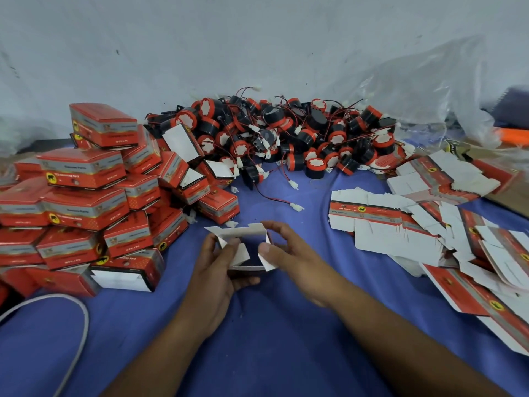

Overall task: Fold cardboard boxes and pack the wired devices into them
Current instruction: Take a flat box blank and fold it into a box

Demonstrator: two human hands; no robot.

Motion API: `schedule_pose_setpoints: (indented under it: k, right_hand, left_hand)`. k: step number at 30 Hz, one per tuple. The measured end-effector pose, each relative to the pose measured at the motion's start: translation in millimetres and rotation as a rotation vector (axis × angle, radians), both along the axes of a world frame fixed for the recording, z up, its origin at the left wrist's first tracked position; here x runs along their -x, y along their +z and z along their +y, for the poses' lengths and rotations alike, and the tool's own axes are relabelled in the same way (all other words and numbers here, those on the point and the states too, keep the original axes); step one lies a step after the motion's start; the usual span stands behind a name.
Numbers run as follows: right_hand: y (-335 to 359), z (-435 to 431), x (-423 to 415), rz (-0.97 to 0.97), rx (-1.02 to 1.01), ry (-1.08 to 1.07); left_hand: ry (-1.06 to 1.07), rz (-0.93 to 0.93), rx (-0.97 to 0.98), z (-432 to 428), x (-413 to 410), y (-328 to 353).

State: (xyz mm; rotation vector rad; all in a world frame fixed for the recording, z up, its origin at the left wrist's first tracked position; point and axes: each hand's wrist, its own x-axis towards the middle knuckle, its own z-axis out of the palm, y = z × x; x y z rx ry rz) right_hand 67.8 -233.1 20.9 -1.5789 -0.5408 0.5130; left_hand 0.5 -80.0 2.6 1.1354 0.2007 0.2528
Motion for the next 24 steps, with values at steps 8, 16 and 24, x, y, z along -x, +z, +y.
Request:
schedule_pose_setpoints:
  k: [8, 16, 24]
  right_hand:
    - [0, -4, -10, 0.115, -0.225, -0.114]
    - [-9, -8, -9, -0.511, 0.016, -0.128]
    - [-3, -7, -8, -0.656, 0.116, -0.137]
  left_hand:
    - [-0.196, -0.147, -0.26, -8, 6, -1]
    - [-0.17, -0.019, 0.005, -7, 2, 12]
    - [-0.199, -0.065, 0.121, 2, 9, 11]
